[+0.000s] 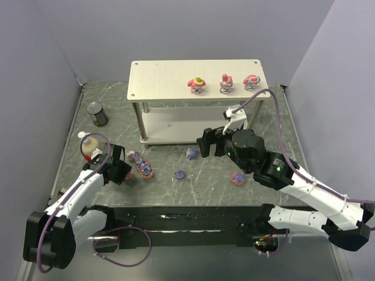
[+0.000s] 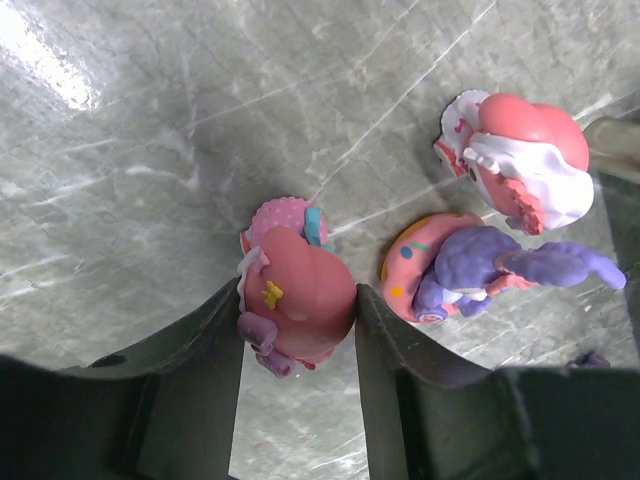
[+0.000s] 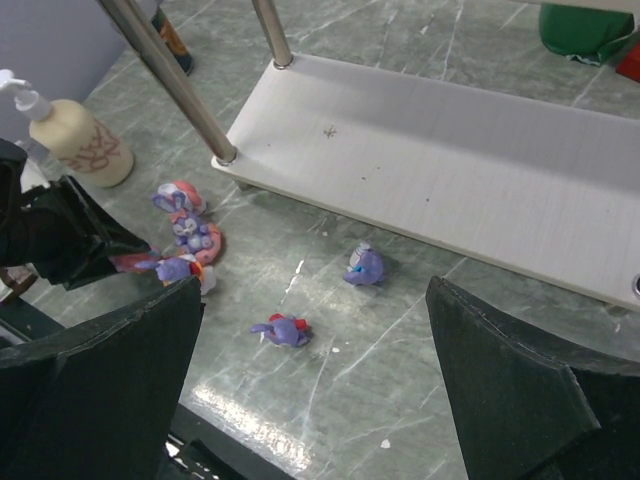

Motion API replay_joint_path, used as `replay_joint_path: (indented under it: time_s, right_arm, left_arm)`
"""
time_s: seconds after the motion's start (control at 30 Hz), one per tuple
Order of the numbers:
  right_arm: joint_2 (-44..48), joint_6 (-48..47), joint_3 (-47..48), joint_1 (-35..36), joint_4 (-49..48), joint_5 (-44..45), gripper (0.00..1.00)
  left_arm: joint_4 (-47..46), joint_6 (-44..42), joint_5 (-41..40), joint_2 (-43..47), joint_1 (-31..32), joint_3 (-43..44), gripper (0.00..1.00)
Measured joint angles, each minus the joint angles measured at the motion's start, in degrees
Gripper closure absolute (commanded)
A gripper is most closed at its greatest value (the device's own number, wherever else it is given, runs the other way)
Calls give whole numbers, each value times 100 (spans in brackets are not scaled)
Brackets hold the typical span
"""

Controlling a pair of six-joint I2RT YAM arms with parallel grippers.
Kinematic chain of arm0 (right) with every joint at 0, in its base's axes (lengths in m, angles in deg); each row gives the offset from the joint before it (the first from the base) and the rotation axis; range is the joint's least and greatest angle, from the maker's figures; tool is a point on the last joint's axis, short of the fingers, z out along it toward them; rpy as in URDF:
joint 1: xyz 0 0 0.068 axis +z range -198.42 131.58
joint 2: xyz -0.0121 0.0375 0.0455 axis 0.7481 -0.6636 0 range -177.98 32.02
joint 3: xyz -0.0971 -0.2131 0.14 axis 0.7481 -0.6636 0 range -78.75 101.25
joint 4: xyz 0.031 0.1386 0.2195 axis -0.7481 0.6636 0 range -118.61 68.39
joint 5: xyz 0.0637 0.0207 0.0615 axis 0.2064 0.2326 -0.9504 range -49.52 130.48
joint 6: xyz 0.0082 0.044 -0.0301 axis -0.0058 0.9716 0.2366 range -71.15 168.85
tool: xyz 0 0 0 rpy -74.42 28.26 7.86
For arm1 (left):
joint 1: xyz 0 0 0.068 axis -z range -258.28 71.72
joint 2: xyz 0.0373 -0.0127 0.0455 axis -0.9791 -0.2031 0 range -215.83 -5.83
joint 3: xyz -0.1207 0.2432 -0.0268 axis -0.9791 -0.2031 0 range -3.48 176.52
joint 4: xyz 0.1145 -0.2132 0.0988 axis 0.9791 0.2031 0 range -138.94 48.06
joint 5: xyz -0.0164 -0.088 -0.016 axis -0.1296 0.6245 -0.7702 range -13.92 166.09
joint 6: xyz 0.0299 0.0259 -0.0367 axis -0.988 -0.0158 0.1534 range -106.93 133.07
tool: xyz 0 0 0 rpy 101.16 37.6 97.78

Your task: Place and organize the plastic toys onto the shelf

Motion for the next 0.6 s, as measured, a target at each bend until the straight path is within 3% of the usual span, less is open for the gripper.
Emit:
replay_joint_path:
  time_s: [0.03, 0.27, 0.4, 0.6]
  right_arm:
    - [11, 11, -35, -17, 2, 2, 0]
    - [13, 61, -190, -85, 0, -11, 0]
    - [15, 66, -203, -118, -13, -35, 0]
    - [7, 87, -205, -157, -17, -96, 0]
  left_arm:
    - [-9, -15, 17, -7, 0, 0, 99]
    - [96, 0, 295, 160, 192, 0, 99]
    - [286, 33, 358, 496, 874, 55, 99]
    - [1255, 271, -57, 568, 2140, 892, 99]
